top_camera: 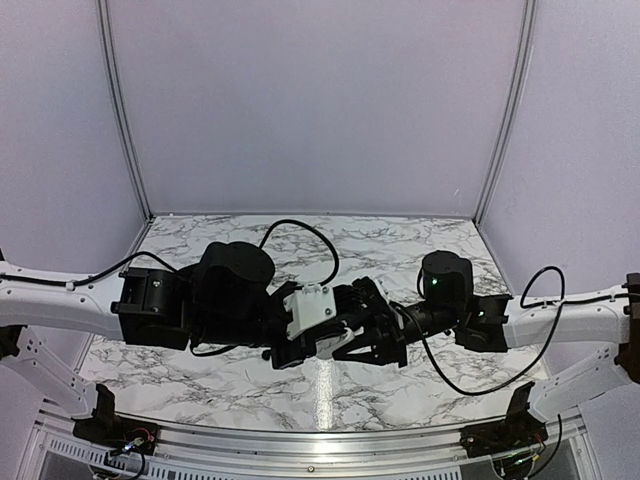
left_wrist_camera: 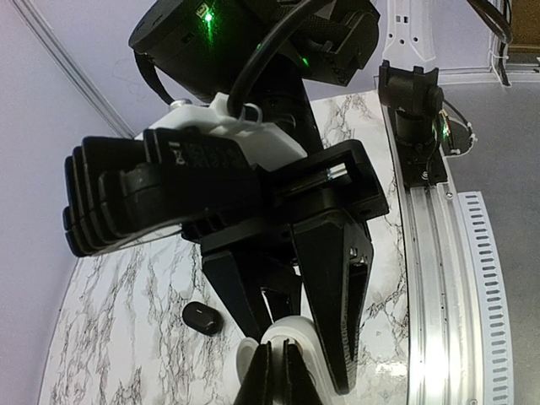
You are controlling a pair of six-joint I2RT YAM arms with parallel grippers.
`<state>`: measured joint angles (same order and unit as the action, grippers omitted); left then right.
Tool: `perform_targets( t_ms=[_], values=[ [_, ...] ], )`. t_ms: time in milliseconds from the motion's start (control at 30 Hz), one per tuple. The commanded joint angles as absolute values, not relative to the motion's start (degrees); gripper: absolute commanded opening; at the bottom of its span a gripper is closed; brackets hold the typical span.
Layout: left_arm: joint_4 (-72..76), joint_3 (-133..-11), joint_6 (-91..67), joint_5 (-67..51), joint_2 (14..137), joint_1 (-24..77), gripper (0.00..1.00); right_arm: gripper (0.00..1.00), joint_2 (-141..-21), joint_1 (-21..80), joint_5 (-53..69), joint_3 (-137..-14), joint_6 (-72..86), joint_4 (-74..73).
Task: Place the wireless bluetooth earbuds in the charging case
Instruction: Place the right earbud in the right side groove of the charging case, then pick up the right earbud from the right side groove of the charging case.
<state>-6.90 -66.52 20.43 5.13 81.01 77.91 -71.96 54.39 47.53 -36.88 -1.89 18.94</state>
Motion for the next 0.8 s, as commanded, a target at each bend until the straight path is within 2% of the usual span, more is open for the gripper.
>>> perform_targets(
  t_ms=[0, 133, 467, 767],
  values=[
    [-10.8, -68.6, 20.7, 2.9, 82.3, 78.4, 0.00, 0.00, -70.8, 54.8, 48.1, -38.3, -1.2, 24.1],
    [-11.0, -69.8, 20.3, 2.8, 82.9, 78.6, 0.13, 0.00, -71.5, 54.8, 48.0, -38.7, -1.6, 24.2],
    [-11.0, -71.5, 19.2, 3.0, 79.9, 78.5, 0.31, 0.00, -73.1, 54.8, 47.8, -38.2, -1.9, 24.8],
    [-10.4, -68.7, 16.7, 3.0, 74.8, 78.5, 0.30, 0.00, -73.2, 54.8, 47.4, -37.7, -1.4, 25.2]
  ],
)
